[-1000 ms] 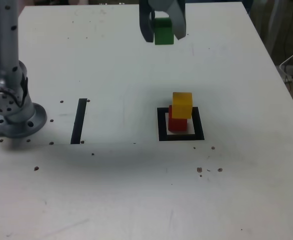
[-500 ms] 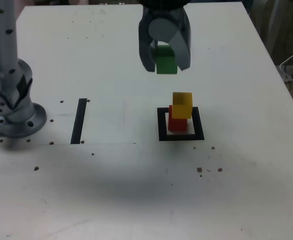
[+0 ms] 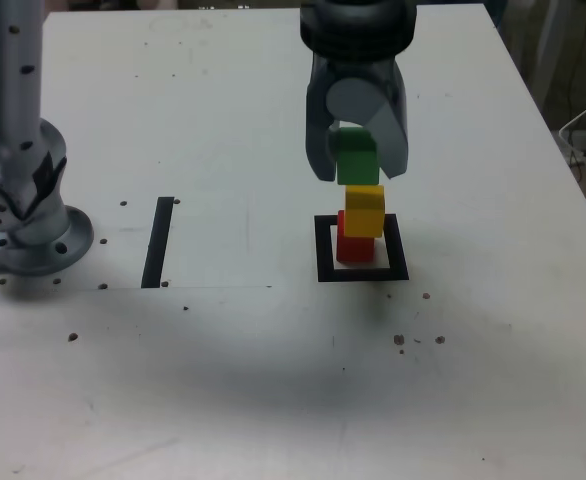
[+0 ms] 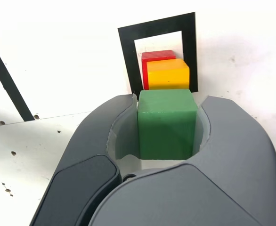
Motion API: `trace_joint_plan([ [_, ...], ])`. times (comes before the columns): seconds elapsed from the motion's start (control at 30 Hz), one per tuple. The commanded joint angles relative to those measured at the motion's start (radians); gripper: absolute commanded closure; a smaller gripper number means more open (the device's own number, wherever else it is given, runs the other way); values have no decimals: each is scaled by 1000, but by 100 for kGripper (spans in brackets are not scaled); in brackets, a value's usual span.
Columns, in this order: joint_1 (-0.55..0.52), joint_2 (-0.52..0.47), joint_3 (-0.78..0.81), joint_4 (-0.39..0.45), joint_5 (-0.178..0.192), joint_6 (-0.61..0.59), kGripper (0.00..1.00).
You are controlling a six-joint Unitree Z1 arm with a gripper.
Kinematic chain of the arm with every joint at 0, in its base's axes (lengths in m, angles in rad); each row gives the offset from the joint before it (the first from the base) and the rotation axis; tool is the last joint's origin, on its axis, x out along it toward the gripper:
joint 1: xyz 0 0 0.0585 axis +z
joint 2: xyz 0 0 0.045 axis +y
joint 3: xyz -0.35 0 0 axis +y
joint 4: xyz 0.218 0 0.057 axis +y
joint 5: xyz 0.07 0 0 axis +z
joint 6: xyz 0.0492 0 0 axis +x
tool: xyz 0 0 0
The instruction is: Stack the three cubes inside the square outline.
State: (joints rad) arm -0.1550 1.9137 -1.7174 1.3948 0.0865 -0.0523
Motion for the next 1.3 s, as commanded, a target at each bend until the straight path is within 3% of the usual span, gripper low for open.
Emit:
trace_joint_plan([
  [0.0, -1, 13, 3, -4, 0, -1, 91],
  [0.6, 5, 51, 17, -32, 9, 0, 86],
  [1.03, 10, 47, 33, -27, 12, 4, 72],
  [1.27, 13, 47, 37, -27, 8, 6, 59],
])
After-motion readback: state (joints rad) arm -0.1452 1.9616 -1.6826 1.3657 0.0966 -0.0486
